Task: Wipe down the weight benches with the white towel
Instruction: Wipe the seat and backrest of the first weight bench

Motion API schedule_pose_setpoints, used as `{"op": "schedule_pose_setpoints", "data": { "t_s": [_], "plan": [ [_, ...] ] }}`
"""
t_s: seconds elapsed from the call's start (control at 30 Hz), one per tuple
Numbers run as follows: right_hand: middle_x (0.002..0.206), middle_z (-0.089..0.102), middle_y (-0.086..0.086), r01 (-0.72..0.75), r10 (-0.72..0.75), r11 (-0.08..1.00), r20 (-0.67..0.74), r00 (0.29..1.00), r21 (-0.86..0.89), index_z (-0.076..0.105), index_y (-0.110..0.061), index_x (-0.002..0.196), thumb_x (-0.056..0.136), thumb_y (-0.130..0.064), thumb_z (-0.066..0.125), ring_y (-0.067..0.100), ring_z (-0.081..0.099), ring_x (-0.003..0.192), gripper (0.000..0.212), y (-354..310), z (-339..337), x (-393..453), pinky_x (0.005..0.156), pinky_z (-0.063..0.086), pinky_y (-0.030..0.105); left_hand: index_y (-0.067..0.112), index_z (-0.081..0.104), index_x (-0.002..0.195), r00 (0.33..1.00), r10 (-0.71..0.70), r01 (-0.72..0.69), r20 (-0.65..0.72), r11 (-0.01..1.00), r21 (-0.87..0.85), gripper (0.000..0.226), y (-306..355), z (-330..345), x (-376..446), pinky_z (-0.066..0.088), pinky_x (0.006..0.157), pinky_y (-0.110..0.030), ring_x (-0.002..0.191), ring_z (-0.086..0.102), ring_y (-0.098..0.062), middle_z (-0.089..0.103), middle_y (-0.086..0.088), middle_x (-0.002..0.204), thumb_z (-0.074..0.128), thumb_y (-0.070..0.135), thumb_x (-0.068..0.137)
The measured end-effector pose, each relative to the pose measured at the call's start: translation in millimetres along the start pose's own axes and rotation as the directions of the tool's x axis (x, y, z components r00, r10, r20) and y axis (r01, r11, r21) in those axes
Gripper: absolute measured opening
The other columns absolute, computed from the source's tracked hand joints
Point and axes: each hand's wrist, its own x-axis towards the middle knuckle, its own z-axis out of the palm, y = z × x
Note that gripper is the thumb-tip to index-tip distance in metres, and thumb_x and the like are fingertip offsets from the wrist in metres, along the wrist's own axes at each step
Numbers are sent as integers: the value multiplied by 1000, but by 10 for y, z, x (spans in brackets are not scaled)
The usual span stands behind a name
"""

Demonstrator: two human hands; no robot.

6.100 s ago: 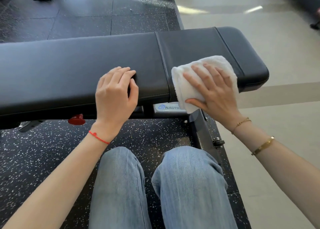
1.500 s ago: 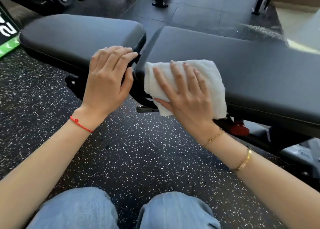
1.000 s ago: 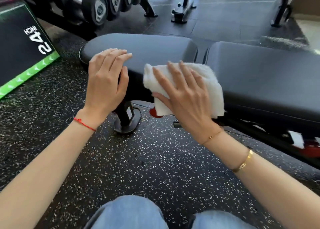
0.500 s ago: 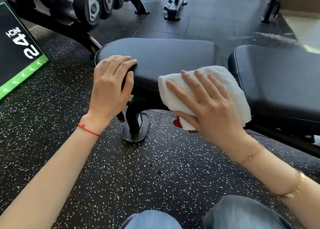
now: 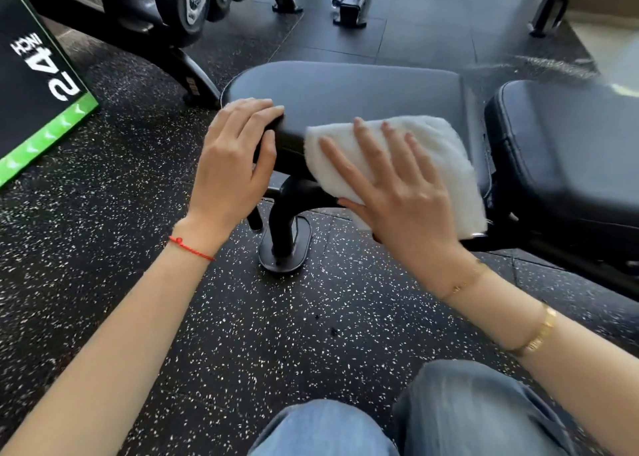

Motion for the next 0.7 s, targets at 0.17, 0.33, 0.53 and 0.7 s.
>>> {"op": "schedule_pose_setpoints", "data": {
  "t_s": [0.17,0.33,0.53,0.7],
  "plan": [
    [153,42,13,-60,52,991,66,996,123,29,-28,154,100,-60,38,40,45,135,64,68,-31,-7,112,38,49,6,58,132,1000,4,-4,17,1000,-13,35,-9,-19,-6,34,115,-40,130,48,-27,57,-9,135,40,18,105],
    [162,21,13,-83,-1,958,296,955,274,11,-31,157,97,-64,30,42,23,145,71,-285,-81,555,120,16,51,2,55,134,998,-12,14,61,1000,-26,36,3,-62,-3,34,115,-43,132,47,-29,56,-12,137,40,16,104],
    [162,20,12,-40,-37,956,254,966,292,9,-32,157,97,-64,31,41,23,146,71,-158,-98,408,121,15,51,0,56,133,995,-53,56,90,998,-25,37,185,-131,-18,33,116,-45,134,46,-30,57,-13,138,40,16,103],
    [158,30,15,-50,-1,966,199,980,252,18,-31,157,96,-62,38,42,33,142,71,95,-104,80,118,25,53,5,58,132,992,-19,17,123,1000,17,37,513,-134,-56,31,117,-44,134,47,-27,58,-9,137,41,20,103]
  ]
}}
